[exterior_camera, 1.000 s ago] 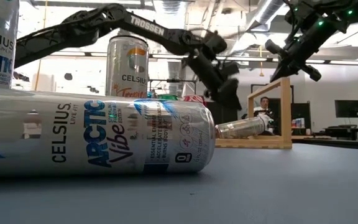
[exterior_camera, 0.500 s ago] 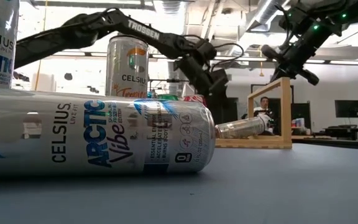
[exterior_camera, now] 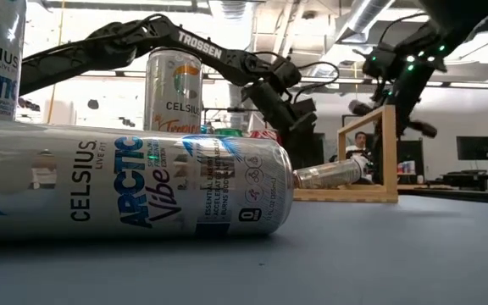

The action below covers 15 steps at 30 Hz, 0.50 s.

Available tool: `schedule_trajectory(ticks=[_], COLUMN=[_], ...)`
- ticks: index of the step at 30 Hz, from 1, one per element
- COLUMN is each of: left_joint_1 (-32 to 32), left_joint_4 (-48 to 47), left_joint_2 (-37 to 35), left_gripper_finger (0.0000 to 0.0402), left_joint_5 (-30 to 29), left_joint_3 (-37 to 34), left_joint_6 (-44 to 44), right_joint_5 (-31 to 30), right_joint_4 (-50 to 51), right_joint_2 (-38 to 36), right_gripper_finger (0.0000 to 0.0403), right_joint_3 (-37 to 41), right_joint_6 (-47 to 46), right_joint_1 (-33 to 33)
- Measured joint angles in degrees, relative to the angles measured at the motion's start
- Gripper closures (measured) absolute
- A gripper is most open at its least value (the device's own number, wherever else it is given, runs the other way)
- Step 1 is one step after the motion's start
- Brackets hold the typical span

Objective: Place canned beverage on shelf
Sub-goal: Put the light yellow soda can on the shelf

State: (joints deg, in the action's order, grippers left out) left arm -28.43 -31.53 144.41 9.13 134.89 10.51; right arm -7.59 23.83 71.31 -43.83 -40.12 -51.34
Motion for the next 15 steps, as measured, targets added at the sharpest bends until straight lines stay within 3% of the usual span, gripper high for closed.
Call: schedule_trajectory(ticks=[5, 12, 15], left_joint_1=[-0.27, -0.15, -0.15], left_joint_4=[1.73, 1.61, 1.48], left_joint_2=[-0.77, -0.74, -0.74], left_gripper_finger=[0.0109, 0.0109, 0.0109], left_joint_5=[1.52, 2.58, 2.62], left_joint_3=[0.11, 0.08, 0.11], left_joint_6=[-1.76, -1.91, -1.92], right_joint_5=[3.95, 16.53, 18.15], right_joint_4=[-8.60, -13.66, -12.18], right_joint_2=[5.58, 11.81, 13.21], right_gripper_finger=[0.0403, 0.0403, 0.0403], right_joint_3=[-0.11, -0.33, -0.25], right_joint_6=[-0.21, 1.53, 0.98], right_joint_1=[-4.72, -13.50, -15.36])
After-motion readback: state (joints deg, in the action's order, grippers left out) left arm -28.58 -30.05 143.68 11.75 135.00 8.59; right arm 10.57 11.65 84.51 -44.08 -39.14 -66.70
